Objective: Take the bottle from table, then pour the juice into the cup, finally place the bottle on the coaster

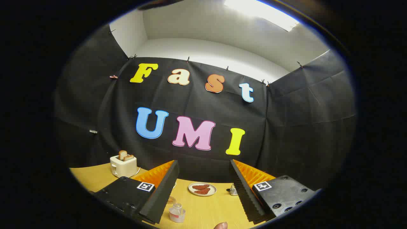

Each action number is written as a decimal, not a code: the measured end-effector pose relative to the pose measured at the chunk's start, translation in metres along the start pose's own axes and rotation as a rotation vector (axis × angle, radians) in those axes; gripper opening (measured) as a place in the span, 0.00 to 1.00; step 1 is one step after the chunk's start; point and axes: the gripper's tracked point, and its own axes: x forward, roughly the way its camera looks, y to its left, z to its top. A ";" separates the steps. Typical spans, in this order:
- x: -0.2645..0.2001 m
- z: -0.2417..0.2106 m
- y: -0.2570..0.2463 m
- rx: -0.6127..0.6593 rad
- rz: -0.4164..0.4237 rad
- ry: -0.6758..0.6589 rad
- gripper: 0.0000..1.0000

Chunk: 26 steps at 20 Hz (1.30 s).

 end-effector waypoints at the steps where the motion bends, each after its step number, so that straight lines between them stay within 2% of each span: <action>1: 0.000 0.000 -0.001 0.003 0.001 -0.002 0.97; 13: -0.004 -0.002 0.016 0.014 0.045 -0.022 0.95; 19: 0.000 -0.030 0.028 0.045 0.050 0.032 0.96; 23: 0.003 -0.047 0.034 0.067 0.059 0.014 0.96; 26: 0.007 -0.081 0.040 0.063 0.066 0.021 0.96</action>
